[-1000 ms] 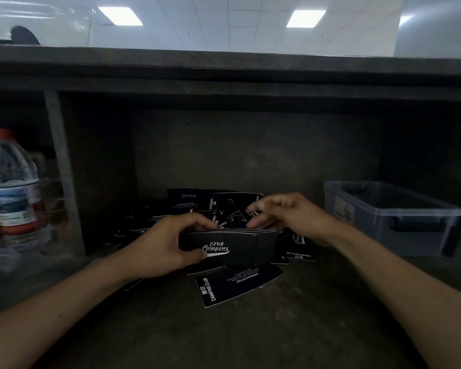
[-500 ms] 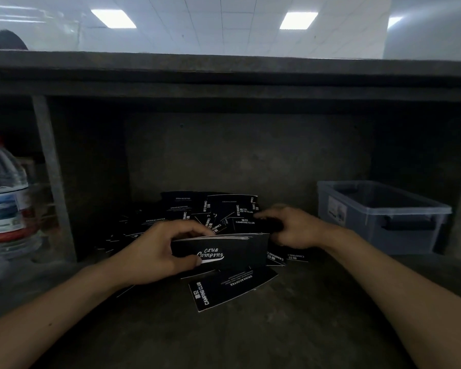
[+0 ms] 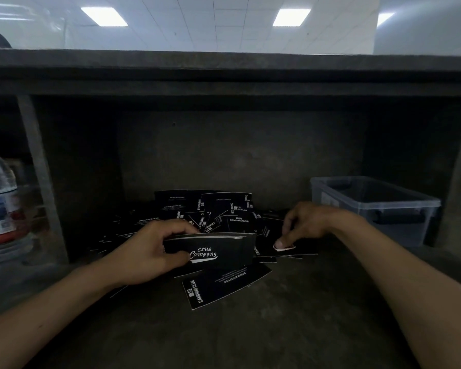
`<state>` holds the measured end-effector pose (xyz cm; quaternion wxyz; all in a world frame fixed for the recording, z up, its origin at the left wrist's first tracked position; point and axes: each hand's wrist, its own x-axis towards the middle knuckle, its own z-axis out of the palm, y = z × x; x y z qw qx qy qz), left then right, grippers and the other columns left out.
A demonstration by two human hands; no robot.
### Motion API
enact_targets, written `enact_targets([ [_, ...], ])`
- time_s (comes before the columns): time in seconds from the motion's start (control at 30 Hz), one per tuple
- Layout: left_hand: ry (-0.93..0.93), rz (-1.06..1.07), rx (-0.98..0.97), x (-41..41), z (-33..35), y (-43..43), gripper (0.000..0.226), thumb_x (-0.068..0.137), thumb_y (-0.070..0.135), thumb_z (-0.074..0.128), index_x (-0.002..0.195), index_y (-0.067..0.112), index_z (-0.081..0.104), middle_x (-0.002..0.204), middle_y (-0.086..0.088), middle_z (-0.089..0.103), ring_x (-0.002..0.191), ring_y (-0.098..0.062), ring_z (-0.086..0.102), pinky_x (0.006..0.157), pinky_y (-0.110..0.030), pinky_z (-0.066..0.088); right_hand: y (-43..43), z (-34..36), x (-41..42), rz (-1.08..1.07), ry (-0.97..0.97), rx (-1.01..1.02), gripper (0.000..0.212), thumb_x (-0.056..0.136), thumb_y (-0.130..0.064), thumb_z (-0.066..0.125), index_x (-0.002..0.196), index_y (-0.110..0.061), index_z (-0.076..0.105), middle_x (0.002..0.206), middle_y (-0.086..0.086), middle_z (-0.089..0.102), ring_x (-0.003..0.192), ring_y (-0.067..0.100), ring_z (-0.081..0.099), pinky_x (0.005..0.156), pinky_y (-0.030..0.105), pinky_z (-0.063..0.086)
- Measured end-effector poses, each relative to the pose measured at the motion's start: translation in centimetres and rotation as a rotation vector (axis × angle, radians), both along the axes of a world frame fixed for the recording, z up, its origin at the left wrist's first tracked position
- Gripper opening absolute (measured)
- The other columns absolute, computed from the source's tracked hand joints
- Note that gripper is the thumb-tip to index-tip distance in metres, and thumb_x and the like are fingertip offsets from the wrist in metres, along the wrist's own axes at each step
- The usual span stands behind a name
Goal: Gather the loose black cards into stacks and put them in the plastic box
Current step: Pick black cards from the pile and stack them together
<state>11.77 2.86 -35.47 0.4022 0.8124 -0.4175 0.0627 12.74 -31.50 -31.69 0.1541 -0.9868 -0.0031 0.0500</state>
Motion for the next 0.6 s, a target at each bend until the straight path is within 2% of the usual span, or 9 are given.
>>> enact_targets([
  [0.13, -0.027, -0.001, 0.022, 0.0, 0.0, -0.1, 0.039, 0.084, -0.004, 0.071, 0.110, 0.025, 0.075, 0.111, 0.006, 0.070, 0.107, -0.015, 0.068, 0.092, -0.027, 0.054, 0.0, 0.8, -0.4, 0.022, 0.044, 0.209, 0.016, 0.074, -0.032, 0.085, 0.086, -0.029, 0.075, 0.092, -0.010, 0.070, 0.096, 0.010, 0.060, 0.067, 0.024, 0.046],
  [0.27, -0.008, -0.006, 0.007, 0.0, 0.0, -0.1, 0.042, 0.084, -0.004, 0.073, 0.116, 0.023, 0.073, 0.119, 0.010, 0.068, 0.113, -0.010, 0.065, 0.094, -0.024, 0.053, -0.1, 2.1, -1.2, 0.113, -0.064, 0.381, 0.018, 0.070, -0.031, 0.087, 0.085, -0.029, 0.079, 0.093, -0.011, 0.076, 0.104, 0.009, 0.064, 0.090, 0.030, 0.046],
  [0.37, 0.029, 0.019, -0.010, 0.1, -0.2, -0.1, 0.056, 0.083, -0.002, 0.074, 0.130, 0.027, 0.062, 0.126, 0.012, 0.065, 0.119, -0.008, 0.062, 0.097, -0.023, 0.053, 0.8, 2.0, -1.4, 0.240, -0.136, 0.499, 0.020, 0.071, -0.031, 0.086, 0.088, -0.025, 0.078, 0.092, -0.009, 0.077, 0.096, 0.001, 0.067, 0.095, 0.029, 0.044],
  [0.43, 0.071, 0.006, -0.046, 0.2, -0.2, -0.1, 0.069, 0.082, -0.002, 0.076, 0.139, 0.029, 0.051, 0.131, 0.011, 0.064, 0.124, -0.009, 0.060, 0.100, -0.024, 0.051, 1.9, 1.4, -1.6, 0.338, -0.061, 0.543, 0.021, 0.076, -0.034, 0.081, 0.095, -0.026, 0.077, 0.100, -0.007, 0.076, 0.100, 0.006, 0.068, 0.098, 0.031, 0.048],
  [0.5, 0.070, -0.003, -0.048, 0.2, -0.2, 0.0, 0.073, 0.082, -0.001, 0.076, 0.140, 0.034, 0.049, 0.128, 0.008, 0.066, 0.122, -0.011, 0.061, 0.101, -0.024, 0.051, 3.0, 0.7, -1.2, 0.394, -0.021, 0.646, 0.019, 0.087, -0.033, 0.071, 0.103, -0.023, 0.075, 0.106, -0.002, 0.076, 0.098, 0.011, 0.070, 0.088, 0.028, 0.053],
  [0.57, 0.065, 0.008, -0.025, 0.1, -0.1, 0.0, 0.064, 0.083, 0.002, 0.076, 0.131, 0.039, 0.056, 0.117, 0.006, 0.071, 0.114, -0.013, 0.066, 0.095, -0.025, 0.054, 3.9, -0.1, -0.5, 0.319, -0.143, 0.758, 0.020, 0.095, -0.032, 0.062, 0.102, -0.017, 0.073, 0.098, 0.001, 0.077, 0.076, 0.008, 0.069, 0.070, 0.024, 0.052],
  [0.6, 0.054, 0.018, -0.010, 0.0, 0.0, 0.0, 0.057, 0.084, 0.003, 0.075, 0.125, 0.040, 0.060, 0.112, 0.005, 0.073, 0.110, -0.013, 0.068, 0.092, -0.025, 0.056, 4.2, -0.6, -0.1, 0.247, -0.251, 0.735, 0.020, 0.095, -0.034, 0.062, 0.099, -0.017, 0.073, 0.090, 0.000, 0.077, 0.065, 0.003, 0.065, 0.064, 0.025, 0.049],
])
